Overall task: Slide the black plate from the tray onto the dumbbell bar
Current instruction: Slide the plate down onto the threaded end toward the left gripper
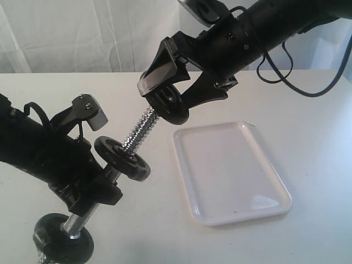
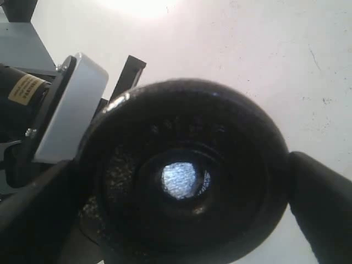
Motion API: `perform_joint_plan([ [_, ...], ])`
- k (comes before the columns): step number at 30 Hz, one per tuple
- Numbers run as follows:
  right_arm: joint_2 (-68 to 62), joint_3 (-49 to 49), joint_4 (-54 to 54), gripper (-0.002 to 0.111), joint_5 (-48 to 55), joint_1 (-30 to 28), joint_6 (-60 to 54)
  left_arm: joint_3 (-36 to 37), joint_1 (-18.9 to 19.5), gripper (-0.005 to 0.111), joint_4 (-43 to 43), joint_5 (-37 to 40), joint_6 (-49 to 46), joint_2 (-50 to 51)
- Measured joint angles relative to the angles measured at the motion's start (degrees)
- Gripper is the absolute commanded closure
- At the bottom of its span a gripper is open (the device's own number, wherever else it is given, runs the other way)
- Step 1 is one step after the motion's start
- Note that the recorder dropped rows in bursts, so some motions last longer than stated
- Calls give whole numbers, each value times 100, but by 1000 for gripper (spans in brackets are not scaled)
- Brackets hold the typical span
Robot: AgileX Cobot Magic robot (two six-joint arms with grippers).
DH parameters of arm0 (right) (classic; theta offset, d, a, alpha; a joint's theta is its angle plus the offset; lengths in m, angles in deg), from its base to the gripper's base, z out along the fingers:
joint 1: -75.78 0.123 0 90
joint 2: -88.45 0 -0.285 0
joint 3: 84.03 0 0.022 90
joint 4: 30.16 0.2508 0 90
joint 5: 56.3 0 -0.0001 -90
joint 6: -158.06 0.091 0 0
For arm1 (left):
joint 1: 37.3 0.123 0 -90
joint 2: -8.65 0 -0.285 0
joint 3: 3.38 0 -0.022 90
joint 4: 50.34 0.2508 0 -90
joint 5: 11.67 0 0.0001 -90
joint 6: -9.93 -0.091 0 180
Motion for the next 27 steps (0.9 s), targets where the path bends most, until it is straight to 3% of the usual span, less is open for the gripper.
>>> perform_joint_plan([
  [27,0,0,0,108,225,5,-110,0,32,107,-132,218,-674,0],
])
